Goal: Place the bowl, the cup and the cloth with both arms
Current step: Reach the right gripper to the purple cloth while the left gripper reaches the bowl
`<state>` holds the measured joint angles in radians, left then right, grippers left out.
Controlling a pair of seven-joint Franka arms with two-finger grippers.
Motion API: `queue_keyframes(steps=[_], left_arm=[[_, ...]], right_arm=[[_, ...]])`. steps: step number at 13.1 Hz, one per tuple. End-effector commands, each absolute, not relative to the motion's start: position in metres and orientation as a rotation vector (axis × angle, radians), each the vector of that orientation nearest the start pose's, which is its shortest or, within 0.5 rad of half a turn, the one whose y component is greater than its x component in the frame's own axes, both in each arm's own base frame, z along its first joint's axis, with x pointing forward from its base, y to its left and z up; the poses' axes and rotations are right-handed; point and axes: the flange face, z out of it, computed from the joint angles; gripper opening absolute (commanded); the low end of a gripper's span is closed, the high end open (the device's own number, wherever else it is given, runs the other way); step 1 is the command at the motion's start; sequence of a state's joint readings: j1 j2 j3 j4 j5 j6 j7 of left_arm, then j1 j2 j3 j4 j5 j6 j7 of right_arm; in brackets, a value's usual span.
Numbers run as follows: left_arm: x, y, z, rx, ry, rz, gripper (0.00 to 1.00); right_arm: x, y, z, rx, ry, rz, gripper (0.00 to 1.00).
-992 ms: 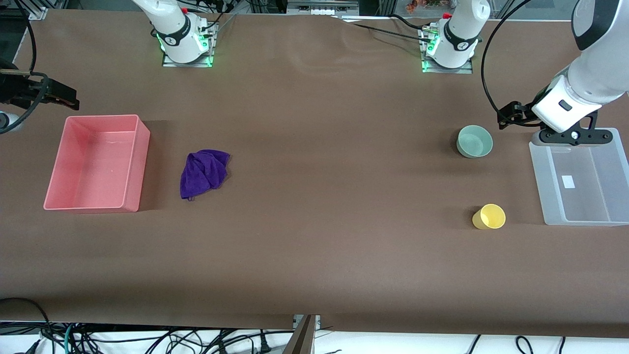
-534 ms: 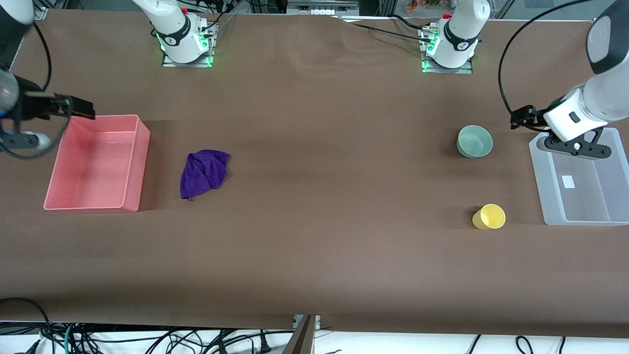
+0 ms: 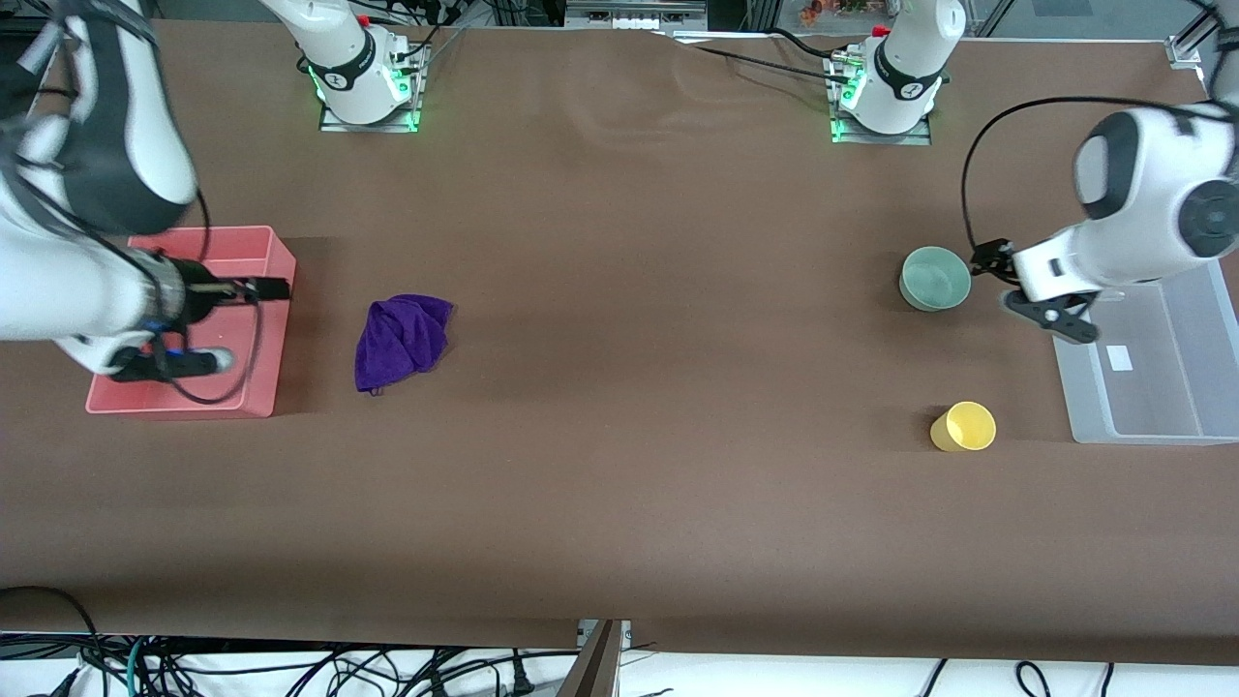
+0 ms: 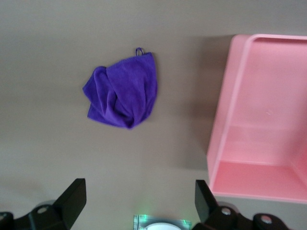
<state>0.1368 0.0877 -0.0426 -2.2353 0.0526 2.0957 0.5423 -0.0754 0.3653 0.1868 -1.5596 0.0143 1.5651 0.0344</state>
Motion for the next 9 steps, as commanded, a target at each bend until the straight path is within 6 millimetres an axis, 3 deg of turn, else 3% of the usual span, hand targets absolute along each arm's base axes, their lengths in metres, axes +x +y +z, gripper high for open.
queue_keyframes(steps=[1,3,4,5,6,7,8,9], left_arm=[[0.486,0.07,0.254,-3.031,0.938,0.281,1.0],[0.486,0.088,0.217,-3.01,1.057,0.25,1.0],[0.484,0.092,0.207,-3.011,1.072,0.256,0.88],[0.482,0.091,0.203,-3.012,1.083,0.268,0.55],[0.482,0.091,0.203,-3.011,1.088,0.271,0.28],[0.482,0.09,0.202,-3.013,1.088,0.277,0.08],[0.481,0.089,0.198,-3.014,1.092,0.285,0.0],[0.481,0.089,0.195,-3.015,1.097,0.294,0.0]], right_arm=[[0.6,0.081,0.353,-3.029,-0.094,0.516,1.0],[0.588,0.094,0.312,-3.041,-0.111,0.502,1.0],[0.581,0.101,0.291,-3.047,-0.132,0.49,1.0],[0.573,0.104,0.273,-3.05,-0.141,0.476,1.0],[0.564,0.105,0.258,-3.051,-0.142,0.465,1.0],[0.557,0.108,0.243,-3.051,-0.153,0.455,1.0],[0.553,0.112,0.232,-3.052,-0.165,0.444,1.0],[0.546,0.119,0.215,-3.051,-0.184,0.444,1.0]])
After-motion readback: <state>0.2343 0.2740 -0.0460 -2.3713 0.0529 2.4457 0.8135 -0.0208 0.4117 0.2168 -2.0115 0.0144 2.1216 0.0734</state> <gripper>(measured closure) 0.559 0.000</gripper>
